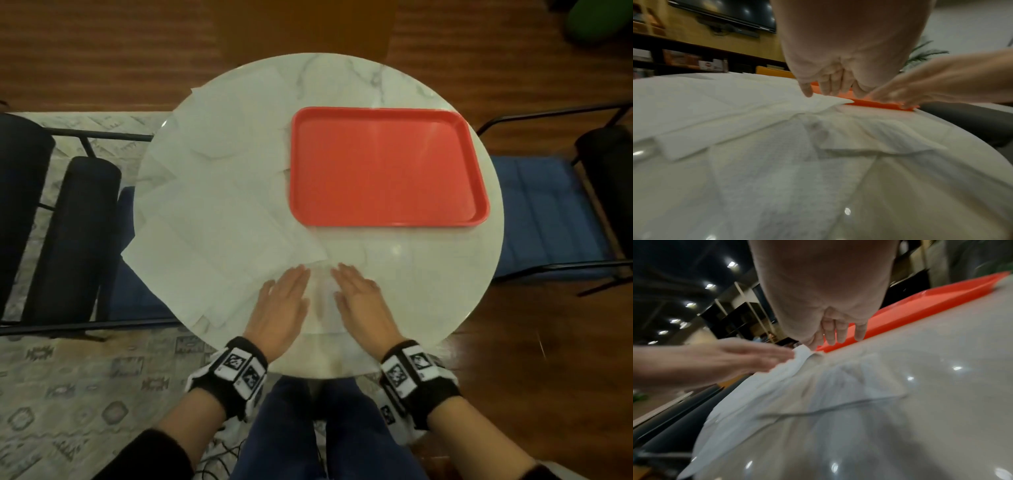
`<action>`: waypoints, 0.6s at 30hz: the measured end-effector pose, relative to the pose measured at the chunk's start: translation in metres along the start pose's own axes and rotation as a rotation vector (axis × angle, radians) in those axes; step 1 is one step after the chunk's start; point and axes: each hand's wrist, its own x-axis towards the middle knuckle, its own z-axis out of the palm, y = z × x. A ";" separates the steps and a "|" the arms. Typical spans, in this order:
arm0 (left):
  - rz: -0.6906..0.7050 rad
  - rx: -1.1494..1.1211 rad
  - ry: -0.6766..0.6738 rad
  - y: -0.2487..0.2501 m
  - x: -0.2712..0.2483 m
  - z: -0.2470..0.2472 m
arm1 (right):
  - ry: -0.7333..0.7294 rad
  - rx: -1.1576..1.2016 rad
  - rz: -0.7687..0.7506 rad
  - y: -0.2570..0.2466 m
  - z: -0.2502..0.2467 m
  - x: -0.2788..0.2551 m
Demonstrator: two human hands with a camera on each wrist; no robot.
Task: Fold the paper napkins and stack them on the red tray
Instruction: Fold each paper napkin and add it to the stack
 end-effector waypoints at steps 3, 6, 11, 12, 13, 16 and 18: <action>-0.065 0.147 -0.229 0.006 0.005 0.022 | -0.239 -0.058 0.030 -0.014 0.023 0.011; -0.092 0.211 -0.260 -0.009 -0.003 0.038 | -0.286 -0.197 0.044 0.006 0.030 0.010; -0.094 0.190 -0.282 -0.017 -0.008 0.037 | -0.241 -0.250 0.153 0.050 0.010 -0.012; -0.100 0.171 -0.292 -0.018 -0.008 0.036 | -0.222 -0.251 0.169 0.055 0.006 -0.016; -0.103 0.166 -0.276 -0.017 -0.008 0.034 | -0.199 -0.254 0.176 0.058 0.004 -0.019; -0.121 0.242 -0.230 -0.015 -0.009 0.033 | -0.078 -0.203 0.199 0.055 0.005 -0.016; -0.083 0.218 -0.166 -0.011 -0.006 0.030 | -0.018 -0.134 0.251 0.045 0.006 -0.010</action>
